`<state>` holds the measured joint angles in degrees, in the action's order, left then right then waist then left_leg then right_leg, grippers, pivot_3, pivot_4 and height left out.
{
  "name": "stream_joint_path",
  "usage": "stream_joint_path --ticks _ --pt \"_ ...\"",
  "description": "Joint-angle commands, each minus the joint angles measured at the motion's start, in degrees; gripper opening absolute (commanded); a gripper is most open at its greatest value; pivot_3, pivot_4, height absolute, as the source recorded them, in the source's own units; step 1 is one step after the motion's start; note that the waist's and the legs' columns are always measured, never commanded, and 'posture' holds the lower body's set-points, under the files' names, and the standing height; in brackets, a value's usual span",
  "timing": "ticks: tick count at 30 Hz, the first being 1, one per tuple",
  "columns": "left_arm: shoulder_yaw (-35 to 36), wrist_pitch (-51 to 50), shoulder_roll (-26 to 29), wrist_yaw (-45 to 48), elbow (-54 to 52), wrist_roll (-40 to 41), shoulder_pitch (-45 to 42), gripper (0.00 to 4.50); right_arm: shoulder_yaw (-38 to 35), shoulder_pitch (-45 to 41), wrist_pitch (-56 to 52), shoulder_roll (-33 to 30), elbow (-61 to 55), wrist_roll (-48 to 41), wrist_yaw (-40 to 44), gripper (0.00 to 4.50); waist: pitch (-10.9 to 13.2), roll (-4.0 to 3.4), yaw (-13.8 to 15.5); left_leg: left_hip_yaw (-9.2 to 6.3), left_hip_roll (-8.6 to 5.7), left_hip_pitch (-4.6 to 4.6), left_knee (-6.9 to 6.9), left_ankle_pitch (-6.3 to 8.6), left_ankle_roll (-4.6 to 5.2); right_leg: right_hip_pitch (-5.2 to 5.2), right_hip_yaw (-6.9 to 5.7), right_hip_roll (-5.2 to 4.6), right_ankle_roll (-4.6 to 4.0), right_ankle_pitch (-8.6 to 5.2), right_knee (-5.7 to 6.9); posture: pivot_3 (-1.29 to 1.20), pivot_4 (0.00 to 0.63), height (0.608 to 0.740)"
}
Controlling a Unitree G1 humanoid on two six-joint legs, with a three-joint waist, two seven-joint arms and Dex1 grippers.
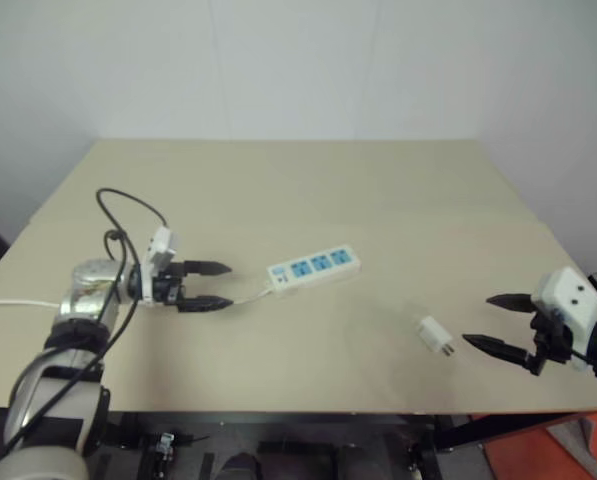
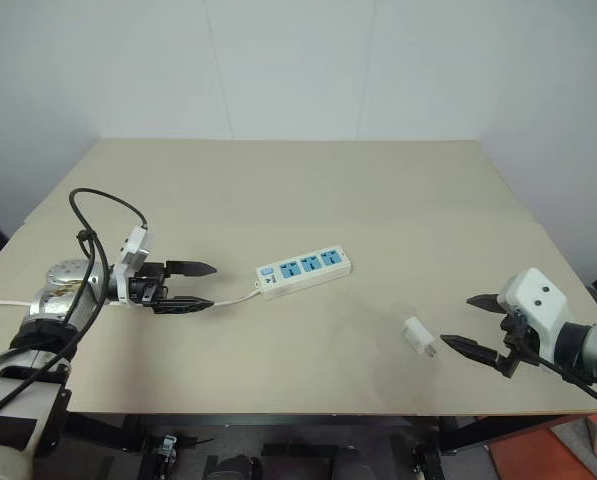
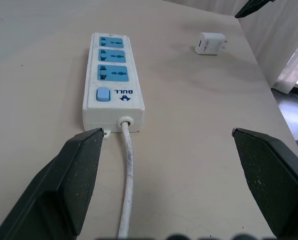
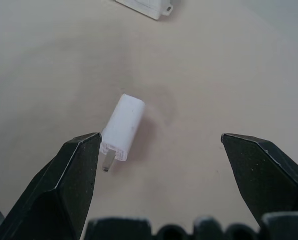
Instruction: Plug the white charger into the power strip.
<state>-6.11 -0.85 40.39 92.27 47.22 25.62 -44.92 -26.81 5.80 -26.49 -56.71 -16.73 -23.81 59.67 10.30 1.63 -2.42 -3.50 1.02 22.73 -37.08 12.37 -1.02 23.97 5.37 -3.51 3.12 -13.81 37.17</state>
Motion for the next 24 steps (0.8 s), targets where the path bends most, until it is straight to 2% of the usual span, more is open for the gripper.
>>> stream_joint_path --ticks 1,5,9,14,24 --pt "1.4 0.7 -0.1 0.2 -0.2 -0.2 -0.8 4.49 -2.7 0.3 0.0 -0.6 -1.4 -0.4 -0.4 4.50 0.0 0.00 0.0 0.00 0.00 0.00 0.00 0.00 0.00 0.00 0.00 0.00 0.00 0.00 0.00 0.00 0.150 0.740" --pt "2.7 5.8 -3.4 -1.5 3.8 -3.7 -1.9 4.49 -2.0 1.8 1.0 -0.2 -1.9 1.1 -1.2 4.50 0.0 0.00 0.1 0.00 0.00 -0.01 0.00 0.00 0.00 -0.02 0.00 0.00 0.00 0.00 0.00 0.00 0.150 0.740" --pt "4.3 10.8 -10.1 -3.9 12.3 -6.0 -5.7 4.49 -0.7 1.2 0.5 0.2 -2.4 0.9 -2.1 4.50 0.0 0.02 0.5 -0.01 -0.04 -0.02 -0.10 0.00 0.00 -0.10 -0.01 -0.02 0.03 0.02 -0.01 0.00 0.150 0.740" --pt "5.5 15.4 -14.7 -5.1 19.4 -9.0 -8.9 4.49 0.0 -0.6 -0.5 0.4 -2.9 0.2 -3.2 4.50 0.0 0.04 0.1 -0.02 -0.05 0.02 -0.13 0.01 0.02 -0.09 -0.01 -0.01 0.05 0.03 -0.05 0.00 0.150 0.740" --pt "6.7 22.5 -20.4 -17.8 26.9 -17.2 -12.1 4.49 -0.6 2.1 -2.3 2.9 -7.4 -0.5 -6.3 4.50 0.0 0.06 0.3 -0.05 -0.07 0.00 -0.15 0.01 0.02 -0.15 0.00 -0.01 0.06 0.04 -0.03 0.00 0.150 0.740"
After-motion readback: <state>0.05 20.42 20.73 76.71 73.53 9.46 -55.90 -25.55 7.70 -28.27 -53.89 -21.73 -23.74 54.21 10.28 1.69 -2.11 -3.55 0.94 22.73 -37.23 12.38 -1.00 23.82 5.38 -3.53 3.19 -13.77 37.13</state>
